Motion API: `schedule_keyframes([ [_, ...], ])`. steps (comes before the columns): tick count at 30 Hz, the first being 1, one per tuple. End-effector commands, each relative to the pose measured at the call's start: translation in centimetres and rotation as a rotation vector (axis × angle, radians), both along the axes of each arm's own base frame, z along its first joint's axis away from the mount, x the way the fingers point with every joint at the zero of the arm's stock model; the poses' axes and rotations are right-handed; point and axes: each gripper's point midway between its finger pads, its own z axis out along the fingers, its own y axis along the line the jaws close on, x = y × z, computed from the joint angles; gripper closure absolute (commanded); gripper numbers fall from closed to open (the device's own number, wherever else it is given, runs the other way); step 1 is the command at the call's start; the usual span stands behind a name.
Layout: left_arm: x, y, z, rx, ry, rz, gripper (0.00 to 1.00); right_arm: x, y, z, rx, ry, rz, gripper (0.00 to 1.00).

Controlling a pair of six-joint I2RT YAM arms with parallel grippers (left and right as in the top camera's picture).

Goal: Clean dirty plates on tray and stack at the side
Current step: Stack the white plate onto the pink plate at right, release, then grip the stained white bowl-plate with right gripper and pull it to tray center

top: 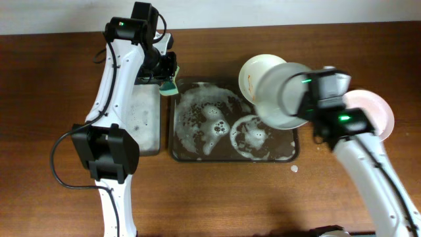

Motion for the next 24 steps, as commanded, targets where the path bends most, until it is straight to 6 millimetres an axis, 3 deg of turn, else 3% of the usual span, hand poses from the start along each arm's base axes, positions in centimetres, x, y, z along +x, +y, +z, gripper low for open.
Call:
schedule_keyframes([
  [1,0.0,-0.2,0.6,-0.007,-0.018,-0.022,0.94,0.0,-1.7,0.6,0.254,-0.034,-0.026,0.96],
  [9,0.0,-0.2,0.6,-0.006,-0.016,-0.022,0.94,-3.2,-13.4,0.5,0.387,-0.11,-0.352,0.96],
  [14,0.0,-0.2,0.6,-0.006,-0.016,-0.022,0.94,-5.9,-19.8,-1.2,0.395,-0.121,-0.552,0.96],
  [20,-0.1,-0.2,0.6,-0.006,-0.015,-0.022,0.94,-6.6,-23.8,-4.7,0.421,-0.094,-0.662,0.96],
  [24,0.0,-0.2,0.6,-0.006,-0.016,-0.022,0.94,-6.0,-24.9,-7.2,0.432,-0.061,-0.678,0.96],
])
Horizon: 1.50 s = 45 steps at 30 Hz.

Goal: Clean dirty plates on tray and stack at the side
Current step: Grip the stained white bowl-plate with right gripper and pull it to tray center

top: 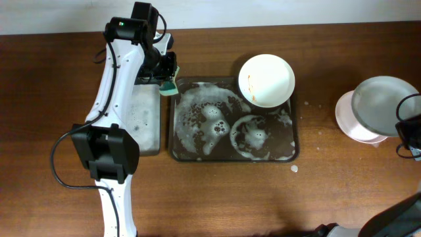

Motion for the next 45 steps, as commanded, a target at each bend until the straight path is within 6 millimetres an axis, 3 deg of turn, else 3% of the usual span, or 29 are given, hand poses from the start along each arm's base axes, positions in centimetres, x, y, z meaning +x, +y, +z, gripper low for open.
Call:
schedule_keyframes([
  [1,0.0,-0.2,0.6,-0.006,-0.016,-0.022,0.94,0.8,-0.9,-2.0,0.032,0.01,-0.005,0.96],
  [7,0.0,-0.2,0.6,-0.006,-0.016,-0.022,0.94,1.8,-0.9,-6.8,0.097,0.069,0.011,0.96],
  [10,0.0,-0.2,0.6,-0.006,-0.016,-0.022,0.94,2.3,-0.4,-8.0,0.113,0.088,0.03,0.96],
  [12,0.0,-0.2,0.6,-0.006,-0.016,-0.022,0.94,2.8,0.1,-8.3,0.114,0.091,0.047,0.91],
  [18,0.0,-0.2,0.6,-0.006,-0.016,-0.022,0.94,3.7,1.0,-8.1,0.106,0.09,0.08,0.66],
  [20,-0.1,-0.2,0.5,-0.006,-0.013,-0.022,0.94,4.1,0.9,-7.1,0.109,0.074,0.088,0.6],
  [23,-0.1,-0.2,0.5,-0.006,-0.013,-0.022,0.94,6.3,2.1,-3.6,0.131,-0.01,0.217,0.57],
  [28,0.1,-0.2,0.6,-0.008,-0.023,-0.022,0.94,10.2,7.5,1.8,0.121,-0.038,0.477,0.56],
  [31,0.2,-0.3,0.6,-0.008,-0.028,-0.022,0.94,12.3,11.8,2.6,0.107,-0.039,0.601,0.56],
  [32,0.2,-0.3,0.6,-0.008,-0.028,-0.022,0.94,13.4,14.4,2.6,0.1,-0.039,0.668,0.56],
  [40,0.2,-0.3,0.6,-0.009,-0.027,-0.022,0.94,17.1,25.6,-1.5,0.043,0.07,0.769,0.57],
  [45,0.2,-0.3,0.6,-0.009,-0.027,-0.022,0.94,17.6,29.7,-6.3,0.037,0.162,0.815,0.62],
])
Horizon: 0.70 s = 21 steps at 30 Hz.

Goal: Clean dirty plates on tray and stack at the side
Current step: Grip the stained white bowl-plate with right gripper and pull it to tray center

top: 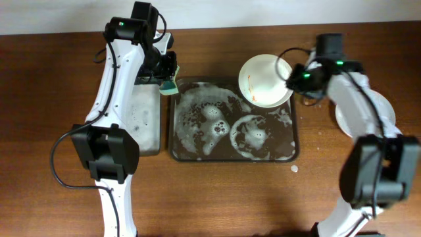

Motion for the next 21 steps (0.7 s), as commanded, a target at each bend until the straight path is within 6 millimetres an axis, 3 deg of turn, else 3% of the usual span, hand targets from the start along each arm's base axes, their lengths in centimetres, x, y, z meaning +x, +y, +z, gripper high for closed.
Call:
schedule_keyframes([
  [1,0.0,-0.2,0.6,-0.007,-0.019,-0.022,0.94,0.0,1.5,-3.5,-0.044,0.069,-0.009,0.62],
  [5,0.0,-0.2,0.6,-0.007,-0.019,-0.022,0.94,-0.8,3.1,-6.5,-0.05,0.143,0.029,0.62],
  [7,0.0,-0.2,0.6,-0.007,-0.019,-0.022,0.94,-1.4,3.4,-7.1,-0.053,0.171,0.038,0.62],
  [15,0.0,-0.2,0.6,-0.007,-0.019,-0.022,0.94,-4.7,3.5,-7.7,-0.061,0.306,0.05,0.62],
  [21,0.0,-0.2,0.6,-0.007,-0.017,-0.022,0.94,-8.3,6.0,-7.7,-0.043,0.421,0.21,0.62],
])
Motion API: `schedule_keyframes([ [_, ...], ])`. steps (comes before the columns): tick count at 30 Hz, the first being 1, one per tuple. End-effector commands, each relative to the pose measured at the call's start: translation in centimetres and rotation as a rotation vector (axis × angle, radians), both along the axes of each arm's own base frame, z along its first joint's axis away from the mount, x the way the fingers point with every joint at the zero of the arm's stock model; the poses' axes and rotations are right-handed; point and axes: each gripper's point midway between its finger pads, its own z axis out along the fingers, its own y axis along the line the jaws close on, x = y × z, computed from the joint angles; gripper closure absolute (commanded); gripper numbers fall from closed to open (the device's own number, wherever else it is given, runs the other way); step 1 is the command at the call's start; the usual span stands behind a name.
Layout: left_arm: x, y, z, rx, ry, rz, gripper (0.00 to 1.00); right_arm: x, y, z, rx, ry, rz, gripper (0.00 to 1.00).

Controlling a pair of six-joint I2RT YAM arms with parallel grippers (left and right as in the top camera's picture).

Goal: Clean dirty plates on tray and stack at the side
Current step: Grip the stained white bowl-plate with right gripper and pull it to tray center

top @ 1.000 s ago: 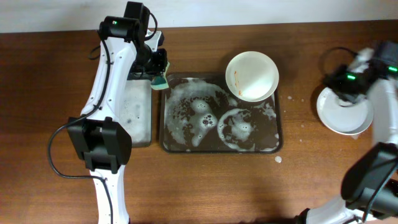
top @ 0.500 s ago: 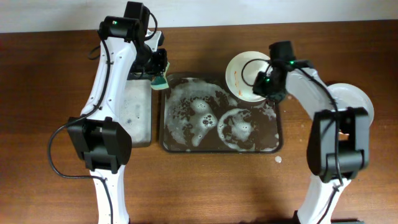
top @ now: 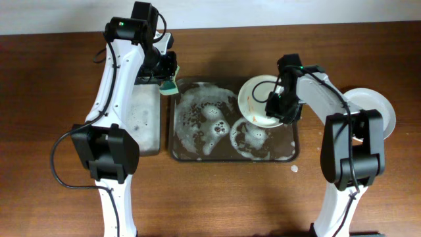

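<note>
A dark tray (top: 173,141) full of soap foam lies in the middle of the table. A white plate (top: 253,99) with reddish smears sits over the tray's far right corner. My right gripper (top: 275,105) is on the plate's right side and looks shut on its rim. My left gripper (top: 170,80) hovers at the tray's far left corner, shut on a green sponge (top: 170,87). The stacked clean plates (top: 380,113) rest on the table to the right, partly hidden behind the right arm.
A grey foamy mat (top: 146,122) lies left of the tray, under the left arm. A ring of foam (top: 252,137) sits in the tray's near right part. A small foam blob (top: 294,168) lies on the wood by the tray's near right corner.
My right gripper was at the smeared plate's far right rim and is now lower over its right side. The plate has shifted nearer and further into the tray. The left arm has not moved.
My right gripper first held a pale plate above the tray's right end. Then that plate was over the stack at the right. Later the gripper was back at the smeared plate's rim without it, and now that plate sits further into the tray. The sponge stayed put.
</note>
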Motion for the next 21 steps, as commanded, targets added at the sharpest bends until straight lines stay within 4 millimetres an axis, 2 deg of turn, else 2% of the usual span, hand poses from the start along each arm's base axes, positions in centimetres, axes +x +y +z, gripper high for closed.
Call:
schedule_keyframes([
  [1,0.0,-0.2,0.6,-0.007,-0.016,-0.022,0.94,-1.6,2.8,0.1,0.034,0.039,0.137,0.62],
  [8,0.0,-0.2,0.6,-0.007,-0.016,-0.022,0.94,-4.3,8.1,0.2,0.039,0.079,0.296,0.61],
  [10,0.0,-0.2,0.6,-0.007,-0.016,-0.022,0.94,-4.4,9.2,0.3,0.04,0.065,0.326,0.61],
  [12,0.0,-0.2,0.6,-0.007,-0.016,-0.023,0.94,-4.1,9.4,0.5,0.043,0.05,0.323,0.61],
  [16,0.0,-0.2,0.6,-0.006,-0.016,-0.022,0.94,-2.4,8.2,2.3,0.07,0.014,0.269,0.62],
  [19,0.0,-0.2,0.6,-0.006,-0.016,-0.022,0.94,-0.6,6.2,4.3,0.076,-0.039,0.229,0.62],
  [21,0.0,-0.2,0.6,-0.007,-0.016,-0.022,0.94,0.8,4.0,6.0,0.077,-0.094,0.21,0.62],
])
